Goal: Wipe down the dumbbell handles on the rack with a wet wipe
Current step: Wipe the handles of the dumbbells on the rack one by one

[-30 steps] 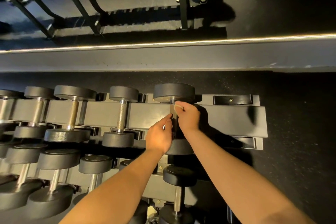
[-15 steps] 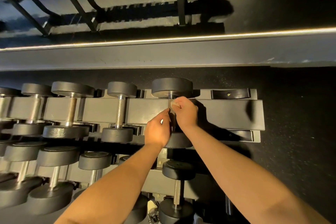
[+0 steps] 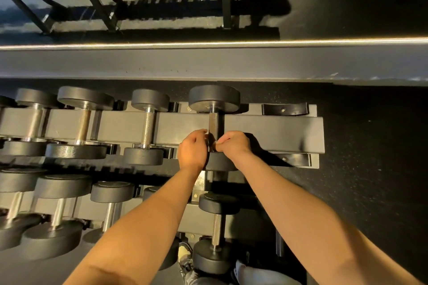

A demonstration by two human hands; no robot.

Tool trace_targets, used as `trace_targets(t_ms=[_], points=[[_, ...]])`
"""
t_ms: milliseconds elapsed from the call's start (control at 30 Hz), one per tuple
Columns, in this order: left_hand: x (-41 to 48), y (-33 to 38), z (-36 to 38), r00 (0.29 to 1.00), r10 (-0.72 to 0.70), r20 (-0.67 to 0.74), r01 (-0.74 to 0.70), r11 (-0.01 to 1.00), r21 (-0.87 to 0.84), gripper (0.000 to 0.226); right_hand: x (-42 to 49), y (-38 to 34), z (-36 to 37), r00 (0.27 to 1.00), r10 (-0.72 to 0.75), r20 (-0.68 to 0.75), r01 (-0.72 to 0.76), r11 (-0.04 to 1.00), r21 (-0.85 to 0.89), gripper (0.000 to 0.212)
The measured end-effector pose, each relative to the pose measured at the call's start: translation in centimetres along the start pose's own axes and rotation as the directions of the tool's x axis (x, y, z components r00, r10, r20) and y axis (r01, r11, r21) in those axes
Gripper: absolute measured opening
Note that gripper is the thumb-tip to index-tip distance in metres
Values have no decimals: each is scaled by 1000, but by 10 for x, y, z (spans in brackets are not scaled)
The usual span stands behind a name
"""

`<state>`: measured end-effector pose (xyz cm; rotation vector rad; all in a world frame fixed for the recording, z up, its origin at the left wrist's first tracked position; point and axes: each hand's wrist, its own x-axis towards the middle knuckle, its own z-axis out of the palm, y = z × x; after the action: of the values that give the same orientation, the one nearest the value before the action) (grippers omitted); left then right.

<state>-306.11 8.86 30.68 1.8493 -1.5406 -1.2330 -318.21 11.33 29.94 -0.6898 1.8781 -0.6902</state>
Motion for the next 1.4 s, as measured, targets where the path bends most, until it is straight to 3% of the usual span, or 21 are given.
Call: trace_targets(t_ms=[233, 433, 500, 633, 867, 1000, 1233, 1400], points=[[-15, -18, -15, 992, 42, 116, -18, 980, -198, 35, -20, 7, 3, 973, -109, -205, 178, 918, 354, 6], [-4, -3, -17, 955, 231, 186, -198, 963, -181, 20, -16, -2, 15, 959, -248, -139, 282, 890, 359, 15], [8, -2, -18, 973, 183, 137, -157, 971, -179, 17, -13, 4, 17, 951, -264, -162, 304, 894, 330, 17], [35, 0, -19, 997, 59, 58, -39, 950, -311, 20, -9, 19, 24, 959, -149, -241, 227, 913, 339, 15], [56, 13, -2, 955, 207, 214, -192, 978, -86, 27, -2, 23, 29, 942, -147, -303, 250, 907, 338, 21], [39, -8, -14, 962, 108, 250, -89, 992, -86, 21, -4, 21, 28, 938, -169, -302, 269, 906, 328, 21], [52, 12, -2, 959, 247, 142, -238, 968, -75, 23, -5, 20, 26, 940, -165, -298, 262, 909, 325, 27], [43, 4, 0, 978, 144, 148, -152, 988, 40, 19, -5, 21, 25, 946, -180, -271, 262, 914, 309, 26]])
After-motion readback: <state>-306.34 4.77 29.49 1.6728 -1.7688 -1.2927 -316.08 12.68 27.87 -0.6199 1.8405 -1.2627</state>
